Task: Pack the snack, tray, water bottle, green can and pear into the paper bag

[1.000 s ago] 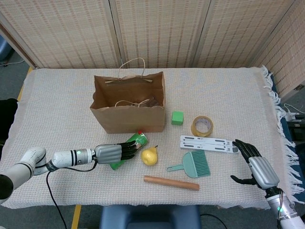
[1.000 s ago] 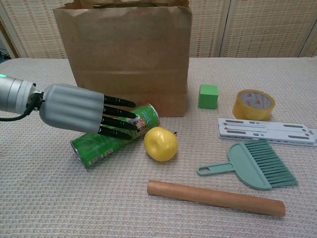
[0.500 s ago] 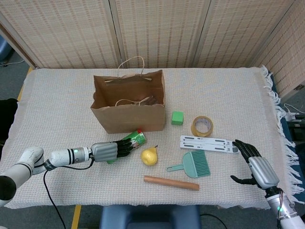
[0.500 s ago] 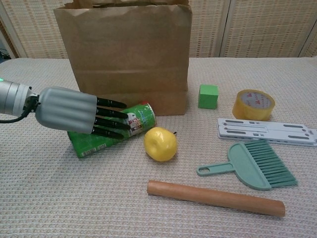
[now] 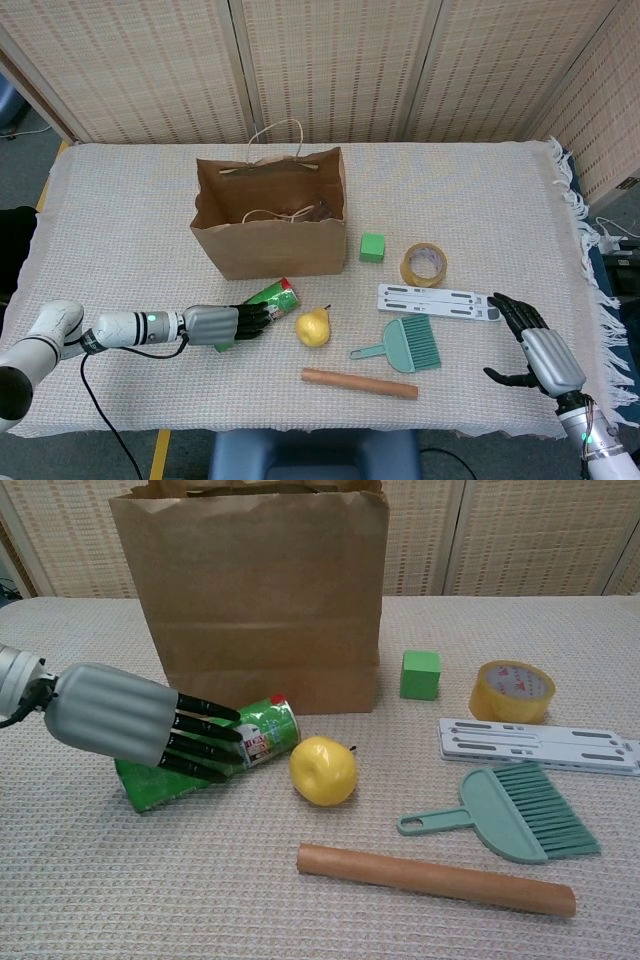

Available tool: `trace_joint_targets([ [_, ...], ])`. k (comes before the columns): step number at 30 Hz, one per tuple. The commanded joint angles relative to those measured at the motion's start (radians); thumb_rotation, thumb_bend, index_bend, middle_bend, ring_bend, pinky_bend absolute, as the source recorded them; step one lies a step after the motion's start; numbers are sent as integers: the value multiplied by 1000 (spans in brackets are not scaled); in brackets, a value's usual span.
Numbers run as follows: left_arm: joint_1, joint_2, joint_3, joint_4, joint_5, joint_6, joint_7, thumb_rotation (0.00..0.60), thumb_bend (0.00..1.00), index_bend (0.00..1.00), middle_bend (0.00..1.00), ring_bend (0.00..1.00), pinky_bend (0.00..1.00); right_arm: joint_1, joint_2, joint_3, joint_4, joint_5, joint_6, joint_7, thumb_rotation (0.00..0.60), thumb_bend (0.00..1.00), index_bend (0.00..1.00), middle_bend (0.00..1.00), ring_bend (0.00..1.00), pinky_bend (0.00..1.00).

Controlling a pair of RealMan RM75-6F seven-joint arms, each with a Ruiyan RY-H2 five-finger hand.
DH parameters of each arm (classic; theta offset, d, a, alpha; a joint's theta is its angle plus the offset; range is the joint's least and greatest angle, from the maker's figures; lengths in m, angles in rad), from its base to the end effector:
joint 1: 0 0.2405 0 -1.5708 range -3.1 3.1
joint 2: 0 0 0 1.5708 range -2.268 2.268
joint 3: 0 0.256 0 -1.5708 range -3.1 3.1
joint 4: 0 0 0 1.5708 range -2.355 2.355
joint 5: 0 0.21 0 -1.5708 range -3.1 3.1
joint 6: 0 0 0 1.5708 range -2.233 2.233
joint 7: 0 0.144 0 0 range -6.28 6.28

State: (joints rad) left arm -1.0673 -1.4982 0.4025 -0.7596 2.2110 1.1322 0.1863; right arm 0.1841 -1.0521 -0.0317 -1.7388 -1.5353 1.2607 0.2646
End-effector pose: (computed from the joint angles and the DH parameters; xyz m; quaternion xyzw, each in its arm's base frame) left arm -0.2004 0.3658 0.0054 -0.9203 0.3337 -0.1338 0.1543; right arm -0.2873 -0.1847 0.1269 0.6060 -0.5322 0.4009 0.4345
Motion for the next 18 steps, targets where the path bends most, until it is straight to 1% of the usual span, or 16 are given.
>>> trace_joint_targets([
  [1, -3, 1, 5, -3, 0, -7, -2, 600, 384, 0, 0, 0, 74, 0, 0, 1, -2, 1, 0, 0, 600, 63, 0, 0, 0, 0],
  [3, -6, 7, 10, -5, -1, -20, 4, 600, 405, 0, 0, 2, 166, 0, 0, 1, -2, 1, 1, 0, 600, 64, 0, 0, 0, 0],
  [5, -4, 21, 15, -10, -8, -38, 11, 600, 412, 5, 0, 9, 197, -1, 1, 1, -1, 0, 1, 2, 600, 64, 0, 0, 0, 0],
  [18, 40, 154, 58, -38, -46, -74, 35, 600, 414, 12, 0, 10, 197, -4, -2, 3, 1, -5, 14, 7, 600, 64, 0, 0, 0, 0],
])
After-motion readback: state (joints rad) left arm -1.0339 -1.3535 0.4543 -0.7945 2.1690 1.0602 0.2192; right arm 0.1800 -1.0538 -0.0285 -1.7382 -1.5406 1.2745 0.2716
